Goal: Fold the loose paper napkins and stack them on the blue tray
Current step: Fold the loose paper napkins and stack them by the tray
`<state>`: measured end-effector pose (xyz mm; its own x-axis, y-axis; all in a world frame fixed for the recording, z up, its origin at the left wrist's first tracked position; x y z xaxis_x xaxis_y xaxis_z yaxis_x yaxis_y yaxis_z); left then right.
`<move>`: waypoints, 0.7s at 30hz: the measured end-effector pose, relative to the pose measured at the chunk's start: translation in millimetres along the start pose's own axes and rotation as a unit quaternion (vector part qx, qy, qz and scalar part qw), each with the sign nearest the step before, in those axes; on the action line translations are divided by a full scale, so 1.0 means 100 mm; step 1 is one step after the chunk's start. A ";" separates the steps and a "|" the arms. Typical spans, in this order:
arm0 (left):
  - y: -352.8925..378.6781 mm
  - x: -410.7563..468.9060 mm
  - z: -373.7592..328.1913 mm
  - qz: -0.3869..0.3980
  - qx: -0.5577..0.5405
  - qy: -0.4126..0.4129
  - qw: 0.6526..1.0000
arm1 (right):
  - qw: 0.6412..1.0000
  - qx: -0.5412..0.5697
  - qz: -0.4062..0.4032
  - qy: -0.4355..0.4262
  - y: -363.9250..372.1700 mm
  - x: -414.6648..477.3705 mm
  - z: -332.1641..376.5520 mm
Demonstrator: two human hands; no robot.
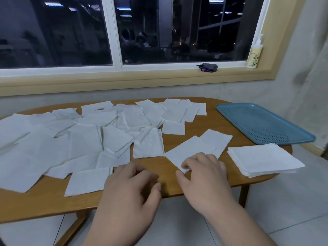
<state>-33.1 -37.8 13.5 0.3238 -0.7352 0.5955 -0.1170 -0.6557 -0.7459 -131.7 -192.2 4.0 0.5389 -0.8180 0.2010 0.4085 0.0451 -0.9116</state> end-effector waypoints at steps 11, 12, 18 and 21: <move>-0.10 0.05 0.13 -0.051 -0.042 0.045 0.997 | 0.999 -0.015 0.005 -0.038 0.04 -0.06 0.02; -0.11 0.06 0.14 -0.050 -0.049 0.043 0.997 | 0.999 -0.011 -0.004 -0.035 0.03 -0.06 0.01; -0.02 0.07 0.22 -0.017 -0.053 0.034 0.998 | 0.998 -0.024 -0.038 -0.049 0.03 -0.02 -0.02; -0.01 0.05 0.23 -0.002 -0.046 0.030 0.998 | 0.996 -0.012 -0.061 -0.059 0.04 -0.02 -0.02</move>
<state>-9.7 -37.4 10.3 0.2676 -0.7399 0.6172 -0.2021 -0.6694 -0.7149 -132.6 -191.4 -0.6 0.5700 -0.7432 0.3505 0.4600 -0.0649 -0.8855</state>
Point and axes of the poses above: each hand's wrist, its own x-axis towards the middle knuckle, its own y-axis out of the palm, z = x × y, the point moved 5 cm from there along x, towards the middle knuckle, and after that the axes turned 14 degrees about y, right-handed, at the moved point
